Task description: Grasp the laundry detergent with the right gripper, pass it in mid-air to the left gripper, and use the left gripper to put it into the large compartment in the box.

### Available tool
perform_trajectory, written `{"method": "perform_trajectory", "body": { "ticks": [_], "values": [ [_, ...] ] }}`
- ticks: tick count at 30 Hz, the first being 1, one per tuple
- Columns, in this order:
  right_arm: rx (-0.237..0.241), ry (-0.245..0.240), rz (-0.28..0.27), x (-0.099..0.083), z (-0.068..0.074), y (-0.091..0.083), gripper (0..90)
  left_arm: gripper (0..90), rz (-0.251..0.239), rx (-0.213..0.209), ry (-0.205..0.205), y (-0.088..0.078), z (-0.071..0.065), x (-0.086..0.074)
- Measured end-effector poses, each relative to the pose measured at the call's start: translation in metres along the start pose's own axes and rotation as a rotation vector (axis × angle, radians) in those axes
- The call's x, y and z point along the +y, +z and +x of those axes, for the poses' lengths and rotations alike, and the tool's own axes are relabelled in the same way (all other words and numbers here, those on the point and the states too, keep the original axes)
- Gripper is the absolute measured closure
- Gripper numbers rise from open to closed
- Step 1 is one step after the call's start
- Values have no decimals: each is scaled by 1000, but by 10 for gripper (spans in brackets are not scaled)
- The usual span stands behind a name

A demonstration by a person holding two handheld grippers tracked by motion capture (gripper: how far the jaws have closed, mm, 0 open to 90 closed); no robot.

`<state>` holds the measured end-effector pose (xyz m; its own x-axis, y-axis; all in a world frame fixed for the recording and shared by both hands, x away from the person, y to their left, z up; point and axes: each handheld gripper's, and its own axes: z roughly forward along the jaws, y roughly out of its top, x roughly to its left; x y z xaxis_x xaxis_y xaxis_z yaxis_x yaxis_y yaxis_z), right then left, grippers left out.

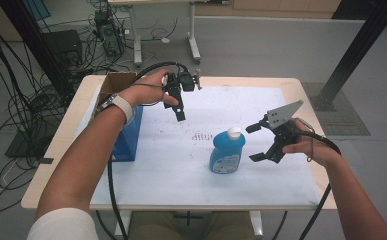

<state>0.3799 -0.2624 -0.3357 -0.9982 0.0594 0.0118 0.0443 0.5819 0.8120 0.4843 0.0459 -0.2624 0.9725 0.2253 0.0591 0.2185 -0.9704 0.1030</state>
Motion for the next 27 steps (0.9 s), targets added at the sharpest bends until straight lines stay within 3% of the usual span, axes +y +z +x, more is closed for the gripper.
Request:
{"method": "perform_trajectory", "body": {
  "ticks": [27],
  "values": [
    [-12, 11, -35, -6, 1, 0, 39, 76, 6, 1, 2, 1, -1, 1]
  ]
}}
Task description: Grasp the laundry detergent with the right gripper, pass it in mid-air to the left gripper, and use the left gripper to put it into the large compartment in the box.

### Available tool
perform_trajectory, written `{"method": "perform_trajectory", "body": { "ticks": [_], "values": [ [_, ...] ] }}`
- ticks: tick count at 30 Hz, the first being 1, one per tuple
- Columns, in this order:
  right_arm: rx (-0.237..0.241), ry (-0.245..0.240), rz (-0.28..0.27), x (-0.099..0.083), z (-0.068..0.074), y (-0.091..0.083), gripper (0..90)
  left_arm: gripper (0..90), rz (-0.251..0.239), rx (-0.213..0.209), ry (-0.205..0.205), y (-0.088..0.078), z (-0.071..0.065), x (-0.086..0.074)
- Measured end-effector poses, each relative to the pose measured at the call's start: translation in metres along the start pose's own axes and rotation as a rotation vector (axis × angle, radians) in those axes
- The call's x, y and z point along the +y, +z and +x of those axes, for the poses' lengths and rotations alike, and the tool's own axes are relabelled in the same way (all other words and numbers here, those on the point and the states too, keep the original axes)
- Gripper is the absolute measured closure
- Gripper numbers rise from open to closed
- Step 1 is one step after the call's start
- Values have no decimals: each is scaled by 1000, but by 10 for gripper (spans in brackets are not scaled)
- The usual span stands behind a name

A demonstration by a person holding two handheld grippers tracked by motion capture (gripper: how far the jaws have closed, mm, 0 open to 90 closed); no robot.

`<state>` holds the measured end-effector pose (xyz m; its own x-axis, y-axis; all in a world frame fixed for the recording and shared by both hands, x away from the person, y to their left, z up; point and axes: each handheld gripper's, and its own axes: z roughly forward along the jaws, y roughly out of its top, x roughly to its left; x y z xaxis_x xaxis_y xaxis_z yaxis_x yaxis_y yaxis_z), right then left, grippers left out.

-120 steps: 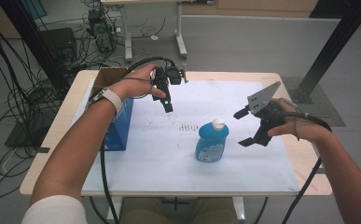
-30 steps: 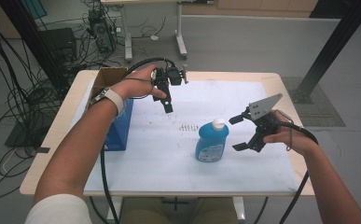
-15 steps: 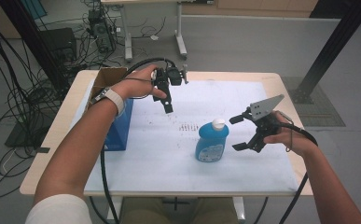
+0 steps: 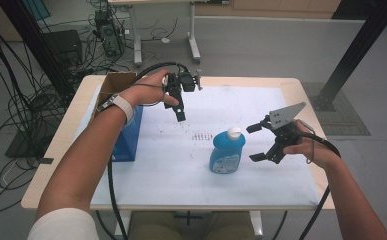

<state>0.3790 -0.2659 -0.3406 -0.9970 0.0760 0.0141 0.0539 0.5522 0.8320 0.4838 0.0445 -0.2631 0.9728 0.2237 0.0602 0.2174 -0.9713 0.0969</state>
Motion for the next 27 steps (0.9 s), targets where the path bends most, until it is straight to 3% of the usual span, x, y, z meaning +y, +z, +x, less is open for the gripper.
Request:
{"method": "perform_trajectory", "body": {
  "ticks": [27],
  "values": [
    [-3, 17, -15, -7, 0, 4, 38, 76, 3, -1, 0, 1, 0, 0]
  ]
}}
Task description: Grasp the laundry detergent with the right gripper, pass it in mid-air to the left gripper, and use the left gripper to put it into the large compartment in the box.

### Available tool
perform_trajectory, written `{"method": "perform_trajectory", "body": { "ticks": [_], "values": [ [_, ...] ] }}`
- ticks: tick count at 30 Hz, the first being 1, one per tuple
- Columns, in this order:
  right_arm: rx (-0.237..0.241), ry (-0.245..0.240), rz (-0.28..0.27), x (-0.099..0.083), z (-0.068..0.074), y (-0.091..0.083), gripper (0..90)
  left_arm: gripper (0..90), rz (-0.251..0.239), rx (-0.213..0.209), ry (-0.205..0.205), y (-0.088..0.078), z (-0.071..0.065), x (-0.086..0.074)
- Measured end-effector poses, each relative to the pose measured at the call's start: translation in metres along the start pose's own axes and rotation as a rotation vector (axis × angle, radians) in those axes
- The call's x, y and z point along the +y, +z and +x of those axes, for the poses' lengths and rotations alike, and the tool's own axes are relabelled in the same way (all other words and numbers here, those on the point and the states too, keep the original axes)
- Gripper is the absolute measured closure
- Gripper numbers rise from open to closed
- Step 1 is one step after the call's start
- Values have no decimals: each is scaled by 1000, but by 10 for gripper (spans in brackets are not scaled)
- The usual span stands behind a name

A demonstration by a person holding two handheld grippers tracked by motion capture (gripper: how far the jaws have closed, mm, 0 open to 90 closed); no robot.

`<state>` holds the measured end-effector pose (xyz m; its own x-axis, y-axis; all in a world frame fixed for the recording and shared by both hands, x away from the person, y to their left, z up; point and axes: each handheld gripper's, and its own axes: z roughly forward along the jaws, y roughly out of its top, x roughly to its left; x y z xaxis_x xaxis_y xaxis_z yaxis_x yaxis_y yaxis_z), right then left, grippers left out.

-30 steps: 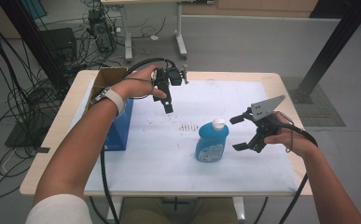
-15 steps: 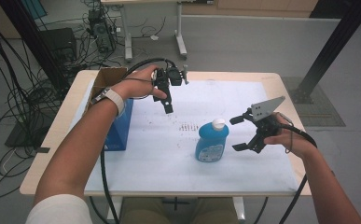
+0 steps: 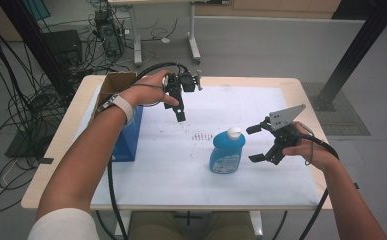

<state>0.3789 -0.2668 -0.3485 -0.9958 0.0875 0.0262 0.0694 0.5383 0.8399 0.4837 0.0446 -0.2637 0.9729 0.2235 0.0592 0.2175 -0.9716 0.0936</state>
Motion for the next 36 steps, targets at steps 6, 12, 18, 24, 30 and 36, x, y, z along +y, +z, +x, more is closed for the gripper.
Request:
{"method": "perform_trajectory", "body": {
  "ticks": [6, 12, 18, 24, 30, 36],
  "values": [
    [2, 0, 5, 0, 0, 2, 38, 76, -1, 0, -1, -1, 0, -1],
    [3, 4, 13, -1, -1, 3, 38, 76, 0, 1, -3, -1, 0, -2],
    [5, 14, 18, -5, -1, 5, 38, 76, 3, 0, -2, 0, 0, -1],
    [11, 20, 25, -9, -1, 8, 38, 76, 4, -1, -1, 0, 0, -1],
    [7, 20, 24, -10, -1, 8, 38, 76, 5, -1, -2, 0, -1, -1],
    [6, 22, 23, -13, -1, 10, 38, 76, 7, -1, -1, 0, -1, -1]
  ]
}}
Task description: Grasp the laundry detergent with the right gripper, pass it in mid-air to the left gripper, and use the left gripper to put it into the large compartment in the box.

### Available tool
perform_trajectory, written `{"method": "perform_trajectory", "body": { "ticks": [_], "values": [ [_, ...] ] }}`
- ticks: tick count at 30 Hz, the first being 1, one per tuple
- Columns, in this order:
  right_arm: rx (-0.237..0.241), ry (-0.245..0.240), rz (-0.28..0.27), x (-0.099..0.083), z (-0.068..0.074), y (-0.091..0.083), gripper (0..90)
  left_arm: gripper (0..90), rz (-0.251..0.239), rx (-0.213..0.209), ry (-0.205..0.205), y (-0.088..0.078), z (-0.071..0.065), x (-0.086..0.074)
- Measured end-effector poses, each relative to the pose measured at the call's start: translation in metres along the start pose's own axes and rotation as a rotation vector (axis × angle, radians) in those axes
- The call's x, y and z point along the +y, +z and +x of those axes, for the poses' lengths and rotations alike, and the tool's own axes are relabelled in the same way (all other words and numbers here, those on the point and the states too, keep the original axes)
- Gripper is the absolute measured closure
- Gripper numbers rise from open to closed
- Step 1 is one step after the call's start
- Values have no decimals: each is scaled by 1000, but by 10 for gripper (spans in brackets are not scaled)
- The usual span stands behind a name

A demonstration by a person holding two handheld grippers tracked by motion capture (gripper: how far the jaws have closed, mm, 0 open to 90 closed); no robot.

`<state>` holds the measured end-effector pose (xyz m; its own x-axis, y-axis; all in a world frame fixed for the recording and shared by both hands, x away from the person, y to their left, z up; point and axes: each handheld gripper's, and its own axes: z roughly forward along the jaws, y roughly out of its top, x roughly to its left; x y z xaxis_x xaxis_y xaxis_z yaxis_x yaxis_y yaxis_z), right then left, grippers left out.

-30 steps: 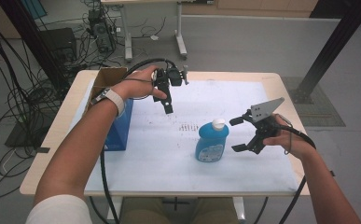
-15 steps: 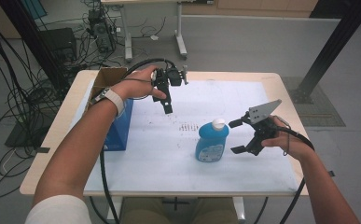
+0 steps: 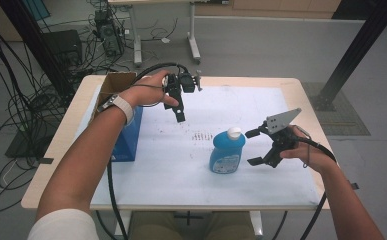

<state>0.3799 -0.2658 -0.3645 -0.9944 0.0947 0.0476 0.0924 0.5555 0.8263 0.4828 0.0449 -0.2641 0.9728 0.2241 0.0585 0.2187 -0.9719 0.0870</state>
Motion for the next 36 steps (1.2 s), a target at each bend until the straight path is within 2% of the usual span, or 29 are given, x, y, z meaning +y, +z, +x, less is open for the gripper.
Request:
{"method": "perform_trajectory", "body": {
  "ticks": [14, 27, 36],
  "values": [
    [2, -1, 1, -3, 1, 4, 38, 76, -2, -8, -12, 4, 0, -3],
    [-7, -6, -34, -7, 2, 10, 40, 76, -2, -8, -13, 4, 0, -4],
    [-13, -17, -39, -6, 4, 14, 40, 76, -2, -8, -14, 5, 0, -4]
  ]
}}
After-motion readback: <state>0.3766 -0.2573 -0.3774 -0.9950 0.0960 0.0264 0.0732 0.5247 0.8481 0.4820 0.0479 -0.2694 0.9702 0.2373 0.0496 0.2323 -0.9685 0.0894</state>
